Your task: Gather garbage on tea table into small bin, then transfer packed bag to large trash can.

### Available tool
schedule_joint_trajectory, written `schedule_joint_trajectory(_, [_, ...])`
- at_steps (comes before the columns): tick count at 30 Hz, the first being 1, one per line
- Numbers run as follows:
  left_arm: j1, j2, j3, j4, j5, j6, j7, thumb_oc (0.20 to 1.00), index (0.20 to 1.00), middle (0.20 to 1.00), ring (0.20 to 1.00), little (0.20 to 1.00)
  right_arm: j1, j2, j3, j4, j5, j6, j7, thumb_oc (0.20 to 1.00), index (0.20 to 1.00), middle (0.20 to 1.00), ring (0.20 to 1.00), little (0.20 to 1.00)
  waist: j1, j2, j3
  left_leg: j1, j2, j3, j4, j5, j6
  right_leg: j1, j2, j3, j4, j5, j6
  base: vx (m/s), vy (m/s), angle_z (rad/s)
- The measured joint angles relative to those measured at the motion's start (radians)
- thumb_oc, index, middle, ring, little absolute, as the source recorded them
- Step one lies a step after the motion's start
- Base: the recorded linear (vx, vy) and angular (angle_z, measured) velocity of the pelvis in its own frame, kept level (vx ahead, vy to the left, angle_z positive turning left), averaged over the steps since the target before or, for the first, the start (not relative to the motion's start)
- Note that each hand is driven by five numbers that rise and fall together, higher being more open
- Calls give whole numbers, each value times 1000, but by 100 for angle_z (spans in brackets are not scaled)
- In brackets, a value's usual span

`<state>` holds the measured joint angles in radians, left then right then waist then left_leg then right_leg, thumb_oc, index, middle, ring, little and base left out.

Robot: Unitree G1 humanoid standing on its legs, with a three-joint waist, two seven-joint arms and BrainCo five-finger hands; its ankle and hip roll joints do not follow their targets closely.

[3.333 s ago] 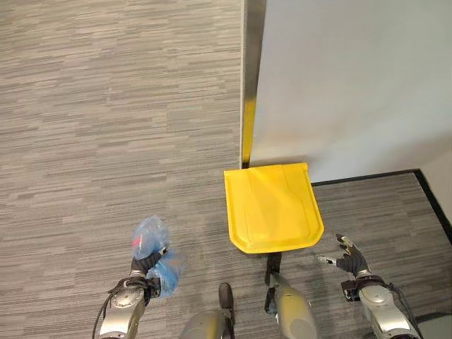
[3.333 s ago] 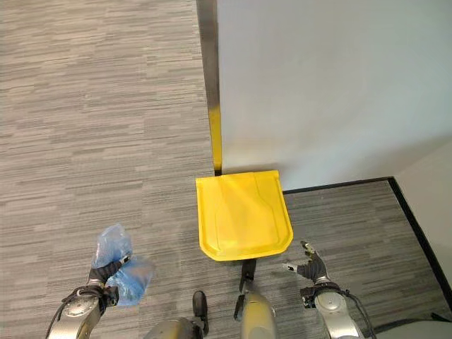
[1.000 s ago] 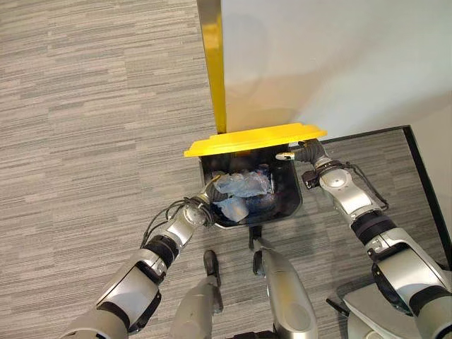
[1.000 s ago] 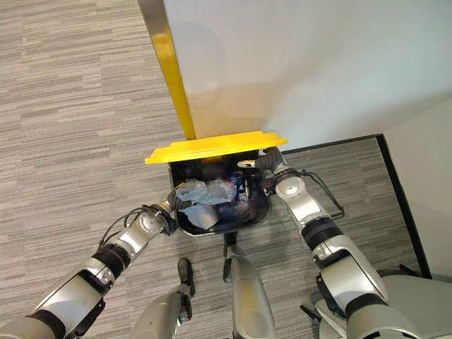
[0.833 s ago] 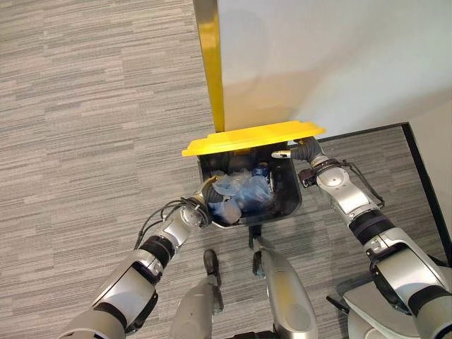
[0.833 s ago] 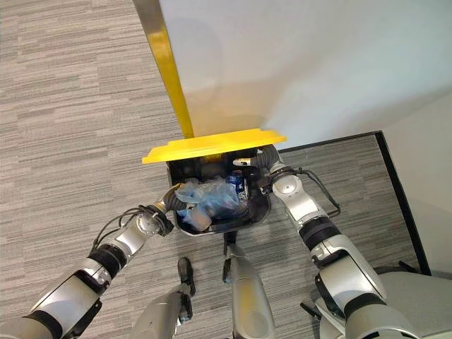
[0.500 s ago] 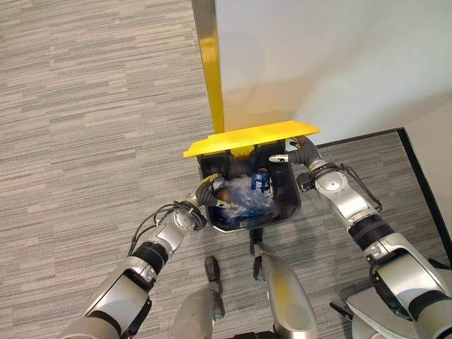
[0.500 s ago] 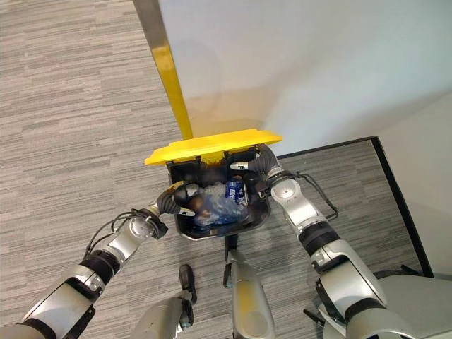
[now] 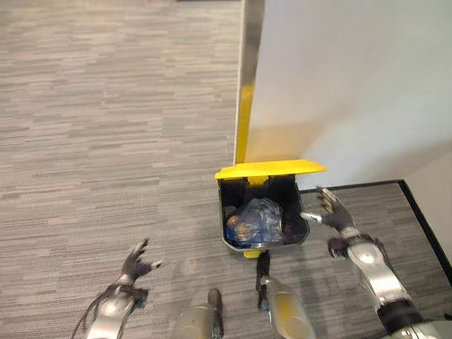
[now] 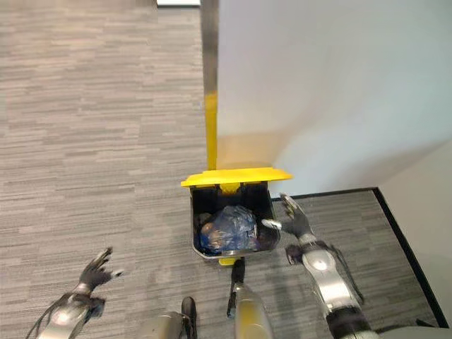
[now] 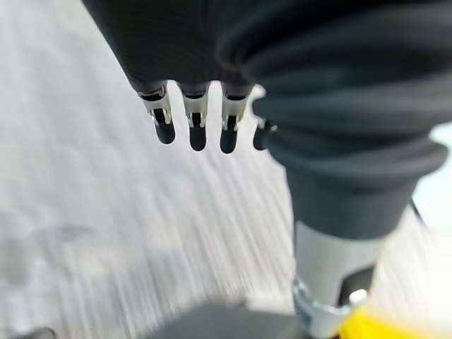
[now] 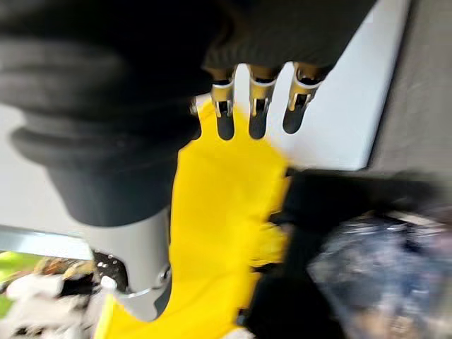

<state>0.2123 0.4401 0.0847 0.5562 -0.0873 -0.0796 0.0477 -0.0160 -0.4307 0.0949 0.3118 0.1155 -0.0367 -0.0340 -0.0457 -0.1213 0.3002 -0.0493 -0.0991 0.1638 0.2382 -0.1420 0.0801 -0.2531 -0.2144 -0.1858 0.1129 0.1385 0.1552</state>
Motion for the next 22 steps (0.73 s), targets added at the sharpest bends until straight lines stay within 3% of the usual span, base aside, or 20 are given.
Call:
schedule_joint_trajectory(1, [2, 0, -3, 0, -16, 0, 0, 1000, 1000, 1000, 1000, 1000, 13, 0, 9, 7, -19, 6, 6, 1000, 1000, 1000, 1000, 1000, 1, 3, -2, -1, -4, 6, -4, 7, 14, -6, -9, -4, 7, -12, 48, -193, 59, -6])
schedule_joint_trajectory(3, [-7, -5, -16, -1, -20, 0, -3, 1000, 1000, 1000, 1000, 1000, 16, 6, 21, 6, -35, 4, 28, 1000, 1000, 1000, 1000, 1000, 3, 6, -7, -14, -8, 18, -6, 20, 36, -24, -18, -15, 15, -27, 74, -202, 58, -9])
schedule_joint_trajectory(4, [-19, -11, -25, -8, -21, 0, -8, 1000, 1000, 1000, 1000, 1000, 28, 5, 16, 9, -39, -1, 34, 1000, 1000, 1000, 1000, 1000, 14, 27, -15, -43, -5, 30, -5, 33, 63, -72, -17, 1, 120, -58, 62, -128, 15, 0])
schedule_joint_trajectory(5, [-35, -22, -25, -14, -23, 0, -7, 1000, 1000, 1000, 1000, 1000, 32, 3, 10, 10, -41, 1, 36, 1000, 1000, 1000, 1000, 1000, 12, 19, -18, -51, -1, 34, -6, 38, 68, -103, -16, 10, 217, -81, 37, -158, 4, 4])
schedule_joint_trajectory(6, [-35, -26, -38, -18, -25, -1, -8, 1000, 1000, 1000, 1000, 1000, 35, 5, 10, 20, -48, 0, 37, 1000, 1000, 1000, 1000, 1000, 15, 36, -19, -70, 11, 40, -7, 61, 84, -112, -2, 21, 293, -105, 37, -101, -33, -1])
schedule_joint_trajectory(7, [-44, -27, -46, -32, -30, -1, -13, 1000, 1000, 1000, 1000, 1000, 43, 7, 10, 41, -57, -2, 38, 1000, 1000, 1000, 1000, 1000, 18, 45, -18, -81, 24, 39, -14, 87, 73, -129, 22, 61, 424, -151, 16, -55, -75, -2])
schedule_joint_trajectory(9, [-62, -22, -42, -35, -32, 0, -13, 1000, 1000, 1000, 1000, 1000, 63, 8, 12, 82, -58, 0, 40, 1000, 1000, 1000, 1000, 1000, 32, 61, -20, -92, 41, 36, -35, 106, 58, -102, 55, 106, 510, -221, 0, 40, -140, -11])
schedule_joint_trajectory(12, [-62, -10, -41, -39, -50, 2, -11, 1000, 1000, 1000, 1000, 1000, 75, 10, 12, 105, -59, 2, 43, 1000, 1000, 1000, 1000, 1000, 34, 52, -30, -90, 39, 24, -101, 140, -8, 78, 84, 111, 254, -283, -26, 49, -142, -13])
schedule_joint_trajectory(13, [-64, -16, -42, -33, -51, 3, -10, 1000, 1000, 1000, 1000, 1000, 69, 8, 13, 119, -60, 2, 44, 1000, 1000, 1000, 1000, 1000, 35, 59, -27, -91, 47, 13, -109, 147, -18, 91, 98, 121, 211, -273, -56, 74, -180, -38])
schedule_joint_trajectory(15, [-42, -18, -44, -36, -51, 6, -16, 1000, 1000, 1000, 1000, 1000, 83, 9, 10, 105, -62, 3, 44, 1000, 1000, 1000, 1000, 1000, 34, 62, -49, -90, 70, 9, -167, 178, -66, 96, 132, 119, 142, -234, -67, 64, -150, -20])
schedule_joint_trajectory(18, [-22, -19, -45, -39, -51, 6, -30, 1000, 1000, 1000, 1000, 1000, 119, 4, 8, 125, -66, 6, 43, 1000, 1000, 1000, 1000, 1000, 26, 60, -92, -84, 93, 5, -230, 195, -90, 115, 160, 106, 53, -171, -99, 28, -106, -2])
schedule_joint_trajectory(20, [-16, -28, -45, -39, -51, 6, -37, 1000, 1000, 1000, 1000, 1000, 135, 0, -2, 127, -66, 7, 43, 1000, 1000, 1000, 1000, 1000, 27, 70, -103, -81, 105, -3, -242, 211, -112, 129, 175, 102, 25, -158, -109, 16, -60, -4])
schedule_joint_trajectory(22, [-9, -36, -45, -39, -51, 6, -44, 1000, 1000, 1000, 1000, 1000, 149, 0, -18, 136, -66, 8, 43, 1000, 1000, 1000, 1000, 1000, 25, 79, -120, -70, 108, -14, -263, 212, -114, 132, 185, 101, 10, -153, -117, 5, -38, -2])
